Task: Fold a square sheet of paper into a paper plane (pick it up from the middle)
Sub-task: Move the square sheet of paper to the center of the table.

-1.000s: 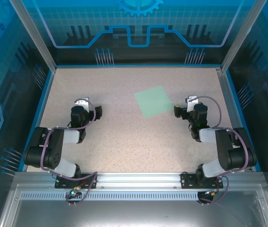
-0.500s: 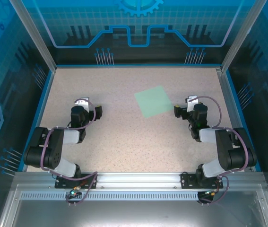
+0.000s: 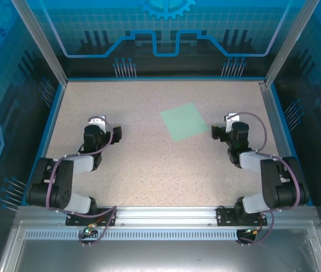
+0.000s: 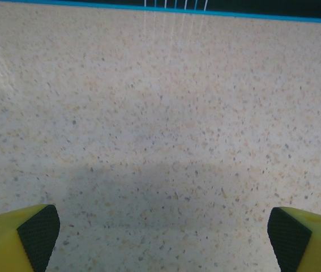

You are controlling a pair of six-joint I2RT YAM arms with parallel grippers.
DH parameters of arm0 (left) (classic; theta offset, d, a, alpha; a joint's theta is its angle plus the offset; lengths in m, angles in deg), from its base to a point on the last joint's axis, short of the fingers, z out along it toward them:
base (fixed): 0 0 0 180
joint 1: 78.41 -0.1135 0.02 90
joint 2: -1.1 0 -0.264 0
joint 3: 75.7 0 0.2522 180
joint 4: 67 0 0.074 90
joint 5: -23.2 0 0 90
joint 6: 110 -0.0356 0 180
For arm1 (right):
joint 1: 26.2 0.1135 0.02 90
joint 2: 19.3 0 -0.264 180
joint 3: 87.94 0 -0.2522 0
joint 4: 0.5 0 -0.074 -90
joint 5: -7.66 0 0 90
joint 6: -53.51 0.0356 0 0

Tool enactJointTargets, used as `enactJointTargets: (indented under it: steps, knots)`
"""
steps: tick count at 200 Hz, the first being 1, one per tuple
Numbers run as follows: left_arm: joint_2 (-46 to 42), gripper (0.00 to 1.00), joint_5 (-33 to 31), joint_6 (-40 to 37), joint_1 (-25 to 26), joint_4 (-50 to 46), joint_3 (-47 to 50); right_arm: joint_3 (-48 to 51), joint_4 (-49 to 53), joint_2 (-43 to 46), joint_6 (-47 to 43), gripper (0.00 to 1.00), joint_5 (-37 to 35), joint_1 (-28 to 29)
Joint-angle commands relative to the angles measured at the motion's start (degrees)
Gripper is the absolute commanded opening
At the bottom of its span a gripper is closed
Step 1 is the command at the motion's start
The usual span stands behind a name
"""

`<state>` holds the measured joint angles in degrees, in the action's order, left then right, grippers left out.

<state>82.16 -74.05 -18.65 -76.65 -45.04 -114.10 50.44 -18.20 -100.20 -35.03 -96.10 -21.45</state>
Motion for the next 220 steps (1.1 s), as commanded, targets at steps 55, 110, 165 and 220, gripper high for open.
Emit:
enactJointTargets:
  steps: [55,110,165,220]
  knots:
    - [-14.38,0.99,-1.9,4.27,-0.19,-21.6,-7.52,-27.1,54.22,6.85,21.99,1.0,-3.48,4.14]
    - [-17.75,0.98,3.66,17.66,0.26,-31.77,-11.34,-40.12,56.4,-9.75,26.85,0.99,8.02,14.19]
    - [-20.8,0.99,15.03,26.91,0.63,-38.93,-12.64,-57.36,59.68,-30.63,30.88,0.99,9.1,21.88]
    - [-20.85,0.99,15.5,27.05,1.05,-43.99,-14.73,-67.81,63.28,-42.79,34.7,0.99,8.82,21.9]
